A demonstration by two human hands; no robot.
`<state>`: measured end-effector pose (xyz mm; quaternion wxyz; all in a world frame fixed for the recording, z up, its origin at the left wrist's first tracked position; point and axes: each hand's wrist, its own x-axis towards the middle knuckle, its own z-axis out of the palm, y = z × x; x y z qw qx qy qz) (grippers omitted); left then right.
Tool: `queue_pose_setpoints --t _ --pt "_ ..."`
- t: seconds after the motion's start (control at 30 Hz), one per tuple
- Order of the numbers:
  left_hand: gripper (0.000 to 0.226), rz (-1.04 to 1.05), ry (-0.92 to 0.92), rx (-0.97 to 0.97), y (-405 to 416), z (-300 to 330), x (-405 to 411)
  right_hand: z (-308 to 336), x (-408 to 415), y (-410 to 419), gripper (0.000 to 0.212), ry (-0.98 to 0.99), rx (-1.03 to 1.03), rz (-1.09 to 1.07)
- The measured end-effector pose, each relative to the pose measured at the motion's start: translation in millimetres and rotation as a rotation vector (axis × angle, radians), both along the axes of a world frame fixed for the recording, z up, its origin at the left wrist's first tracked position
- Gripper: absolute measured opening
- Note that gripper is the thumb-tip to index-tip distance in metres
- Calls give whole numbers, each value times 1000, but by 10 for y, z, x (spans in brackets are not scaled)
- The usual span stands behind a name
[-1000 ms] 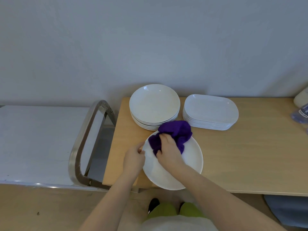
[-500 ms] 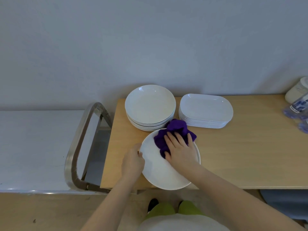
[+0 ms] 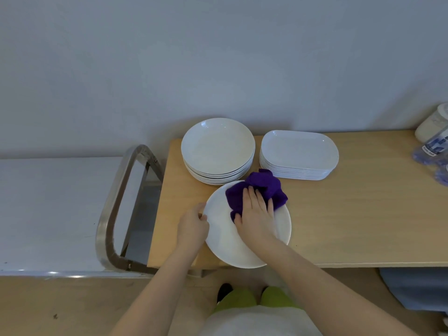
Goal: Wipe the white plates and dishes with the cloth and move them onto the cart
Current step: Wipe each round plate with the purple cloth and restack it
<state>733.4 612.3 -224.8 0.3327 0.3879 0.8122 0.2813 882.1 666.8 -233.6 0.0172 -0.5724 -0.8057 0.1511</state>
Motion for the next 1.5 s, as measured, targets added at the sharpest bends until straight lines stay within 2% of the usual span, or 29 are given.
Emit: queue_pose_setpoints --t 0.23,0.37,0.53,0.7,0.9,1.1,1.23,1.37,1.5 --pt "43 -19 -97 12 5 55 -56 10 -290 -58 68 176 -92 233" --pt "44 -30 -111 -6 24 77 -73 53 -187 -254 57 145 -130 387" --pt "43 13 -78 -10 31 85 -30 175 35 -554 50 134 -221 471" --pt "44 6 -60 -8 19 102 -19 208 527 -584 42 84 -173 529" --pt "40 18 -31 -1 35 72 -3 177 934 -206 42 -69 -86 546" --pt "40 7 -14 -17 29 56 17 54 831 40 45 -190 130 416" --pt "41 -3 -3 -7 29 38 4 -62 549 104 53 -148 112 389" --pt "42 0 -8 -16 31 5 -13 -111 305 164 52 -106 120 372" --pt "42 11 -6 -34 45 -4 -7 -61 271 204 52 -172 219 321"
